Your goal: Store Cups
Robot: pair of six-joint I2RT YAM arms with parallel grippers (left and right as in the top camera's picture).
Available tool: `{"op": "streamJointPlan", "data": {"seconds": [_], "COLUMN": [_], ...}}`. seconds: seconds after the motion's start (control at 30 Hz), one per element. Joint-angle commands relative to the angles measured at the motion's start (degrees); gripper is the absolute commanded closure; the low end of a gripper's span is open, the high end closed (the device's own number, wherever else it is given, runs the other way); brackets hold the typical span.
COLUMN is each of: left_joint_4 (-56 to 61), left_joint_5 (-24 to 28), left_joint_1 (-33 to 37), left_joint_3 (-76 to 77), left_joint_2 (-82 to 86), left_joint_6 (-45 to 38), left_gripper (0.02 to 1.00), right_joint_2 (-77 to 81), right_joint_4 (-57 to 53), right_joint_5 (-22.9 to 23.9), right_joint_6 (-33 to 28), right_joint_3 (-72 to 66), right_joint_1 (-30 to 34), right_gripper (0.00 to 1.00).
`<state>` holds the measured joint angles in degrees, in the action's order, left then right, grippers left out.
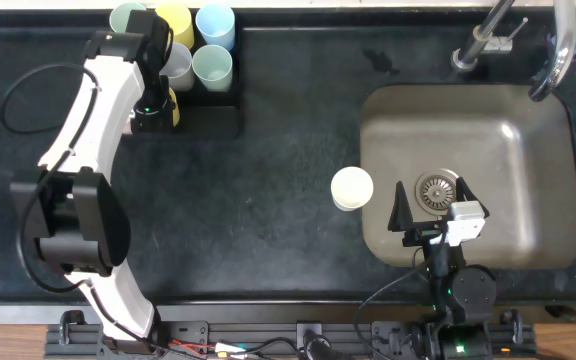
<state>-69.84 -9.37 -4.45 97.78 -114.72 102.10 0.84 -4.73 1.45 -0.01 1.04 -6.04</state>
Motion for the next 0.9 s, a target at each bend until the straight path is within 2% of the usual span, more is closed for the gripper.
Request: {"op": "streamJointPlan", "data": {"seconds": [0.03, 0.57, 0.73, 0.8, 0.9], "left_joint_4": [-0.3, 0.5, 0.5, 0.5, 0.5], "left_joint_5": [0.5, 3.3, 3.1, 3.1, 3.1], "left_joint_1": [0.3, 0.3, 0.3, 0.3, 0.3], "left_joint_3": [0.0, 0.0, 0.0, 0.0, 0.0], "left_joint_2": [-2.1, -3.3, -3.3, -3.3, -3.1], "left_joint_6": [1.2, 1.2, 1.2, 1.2, 1.2], "left_gripper": [0.982, 0.976, 0.860, 0.709, 0.625], "right_joint_2": [-0.6, -0.6, -0.6, -0.6, -0.6], "right_joint_4": [0.3, 0.3, 0.3, 0.3, 0.3], "right_joint_5": [-0.1, -0.1, -0.1, -0.1, -0.1], "right_joint_6": [-0.2, -0.2, -0.2, -0.2, -0.2], "right_joint_3": [-0.8, -0.8, -0.8, -0.8, -0.8], "right_joint_1": [-0.2, -0.2, -0.2, -0.2, -0.2], "right_gripper": [0.005, 0.005, 0.005, 0.005, 0.005]}}
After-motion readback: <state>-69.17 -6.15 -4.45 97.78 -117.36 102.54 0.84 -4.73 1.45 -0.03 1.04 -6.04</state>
